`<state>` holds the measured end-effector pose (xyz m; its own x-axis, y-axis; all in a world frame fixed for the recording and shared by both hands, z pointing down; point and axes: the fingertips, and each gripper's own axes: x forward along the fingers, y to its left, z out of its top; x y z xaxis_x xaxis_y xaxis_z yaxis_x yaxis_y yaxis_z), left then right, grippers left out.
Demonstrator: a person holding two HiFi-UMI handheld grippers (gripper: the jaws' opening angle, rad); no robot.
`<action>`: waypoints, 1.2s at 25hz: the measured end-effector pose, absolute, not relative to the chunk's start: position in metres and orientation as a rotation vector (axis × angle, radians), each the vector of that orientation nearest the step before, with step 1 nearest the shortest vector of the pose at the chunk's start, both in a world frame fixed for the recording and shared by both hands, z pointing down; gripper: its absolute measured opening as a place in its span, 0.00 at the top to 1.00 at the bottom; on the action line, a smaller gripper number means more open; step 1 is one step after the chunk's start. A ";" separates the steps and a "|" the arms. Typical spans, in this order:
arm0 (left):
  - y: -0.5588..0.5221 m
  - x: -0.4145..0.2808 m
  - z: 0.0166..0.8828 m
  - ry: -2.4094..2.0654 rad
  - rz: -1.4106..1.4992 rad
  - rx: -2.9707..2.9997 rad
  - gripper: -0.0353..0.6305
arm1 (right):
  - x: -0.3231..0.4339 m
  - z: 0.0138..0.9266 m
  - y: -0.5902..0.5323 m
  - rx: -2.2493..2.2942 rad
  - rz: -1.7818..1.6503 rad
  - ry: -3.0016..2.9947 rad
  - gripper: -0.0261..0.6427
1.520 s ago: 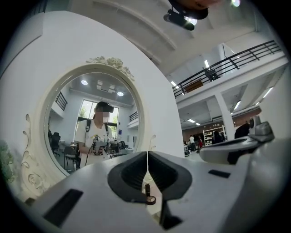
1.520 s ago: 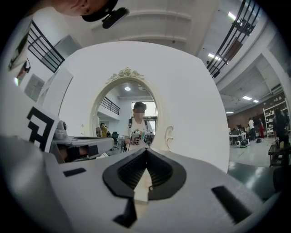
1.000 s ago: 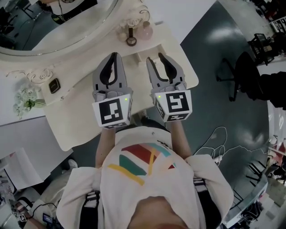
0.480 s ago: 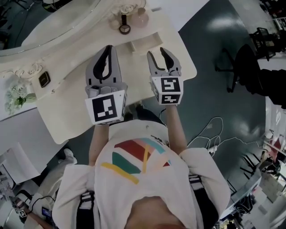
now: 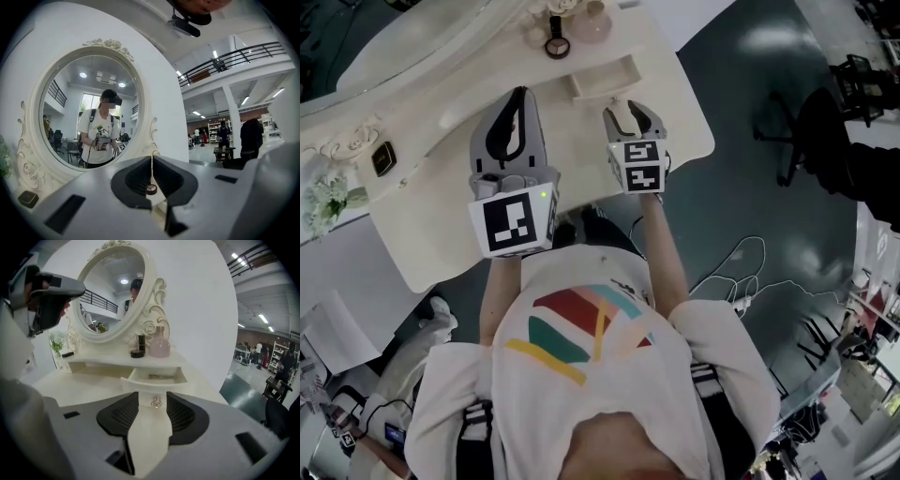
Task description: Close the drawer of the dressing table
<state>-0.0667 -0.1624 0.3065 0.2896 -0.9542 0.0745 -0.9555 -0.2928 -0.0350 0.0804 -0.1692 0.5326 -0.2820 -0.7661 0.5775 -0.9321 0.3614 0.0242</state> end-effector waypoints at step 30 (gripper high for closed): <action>-0.169 -0.076 0.334 -1.892 0.297 2.462 0.93 | 0.084 0.575 -0.184 1.472 0.515 -2.062 0.83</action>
<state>-0.0760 -0.1690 0.3340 0.2461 -0.9554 0.1634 -0.9595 -0.2640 -0.0982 0.0843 -0.1843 0.5755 -0.2494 -0.7346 0.6310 -0.9451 0.3268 0.0069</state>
